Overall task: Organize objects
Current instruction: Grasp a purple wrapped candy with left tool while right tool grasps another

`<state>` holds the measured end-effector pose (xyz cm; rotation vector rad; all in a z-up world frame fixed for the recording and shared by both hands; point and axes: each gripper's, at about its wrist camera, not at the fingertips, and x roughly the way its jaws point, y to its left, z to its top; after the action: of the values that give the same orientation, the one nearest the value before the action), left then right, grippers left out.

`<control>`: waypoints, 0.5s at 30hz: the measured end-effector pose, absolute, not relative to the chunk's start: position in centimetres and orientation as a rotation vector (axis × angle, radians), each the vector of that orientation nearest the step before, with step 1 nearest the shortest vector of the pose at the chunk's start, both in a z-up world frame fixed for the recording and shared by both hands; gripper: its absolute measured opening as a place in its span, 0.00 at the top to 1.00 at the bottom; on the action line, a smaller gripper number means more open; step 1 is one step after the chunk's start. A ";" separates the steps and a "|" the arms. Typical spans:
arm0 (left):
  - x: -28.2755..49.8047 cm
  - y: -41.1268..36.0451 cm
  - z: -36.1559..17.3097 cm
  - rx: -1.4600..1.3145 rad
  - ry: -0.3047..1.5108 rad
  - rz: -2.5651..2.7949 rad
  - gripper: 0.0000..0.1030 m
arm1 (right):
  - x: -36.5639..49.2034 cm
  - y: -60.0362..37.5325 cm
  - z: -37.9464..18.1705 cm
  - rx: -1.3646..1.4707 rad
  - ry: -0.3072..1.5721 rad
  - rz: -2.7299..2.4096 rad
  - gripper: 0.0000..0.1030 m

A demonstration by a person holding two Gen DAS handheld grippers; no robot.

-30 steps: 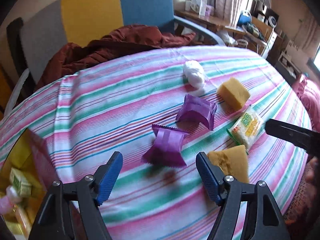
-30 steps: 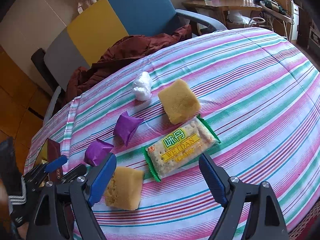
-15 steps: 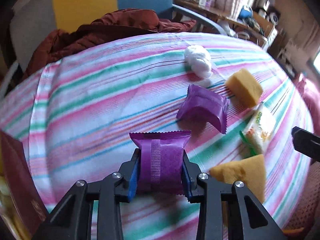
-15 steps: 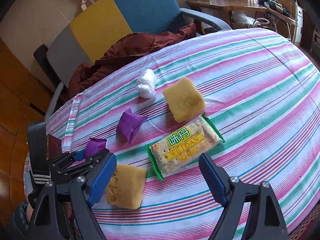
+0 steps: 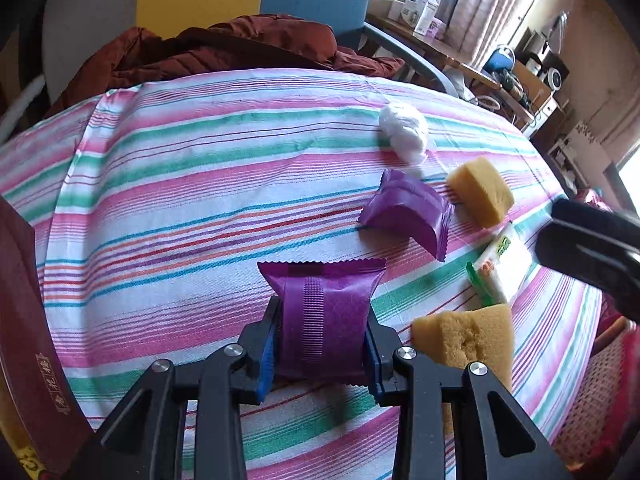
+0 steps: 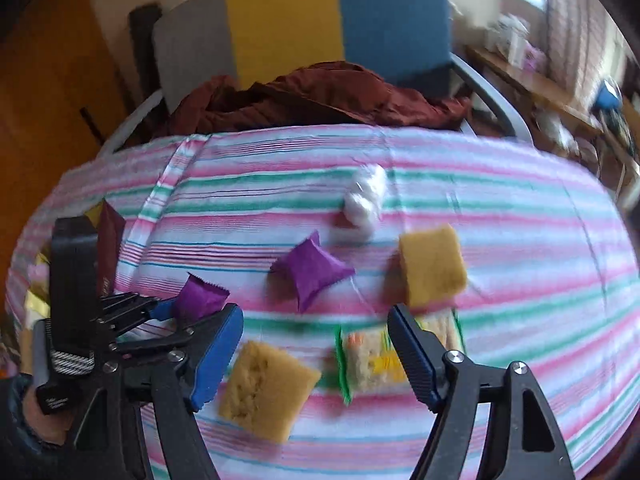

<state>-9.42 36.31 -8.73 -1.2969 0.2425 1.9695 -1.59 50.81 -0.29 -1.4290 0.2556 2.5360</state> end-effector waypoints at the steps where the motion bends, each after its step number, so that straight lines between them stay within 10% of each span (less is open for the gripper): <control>1: -9.5 36.3 -8.8 -1.297 0.231 1.968 0.65 | -2.7 50.7 -0.7 -1.466 0.207 2.541 0.26; 9: -9.8 35.9 -8.9 -1.302 0.167 1.968 0.65 | -8.6 50.3 -5.5 -1.687 -0.014 2.496 0.27; 12: -9.9 35.9 -9.0 -1.298 0.157 1.964 0.65 | -9.2 50.8 -7.1 -1.743 0.028 2.466 0.65; 15: -10.0 35.8 -9.0 -1.299 0.150 1.961 0.65 | -8.4 51.3 -6.9 -1.715 0.121 2.489 0.64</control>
<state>-10.01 35.84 -8.97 -1.2992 0.1502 1.9614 -8.36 51.28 -6.87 -1.7146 0.1209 2.4888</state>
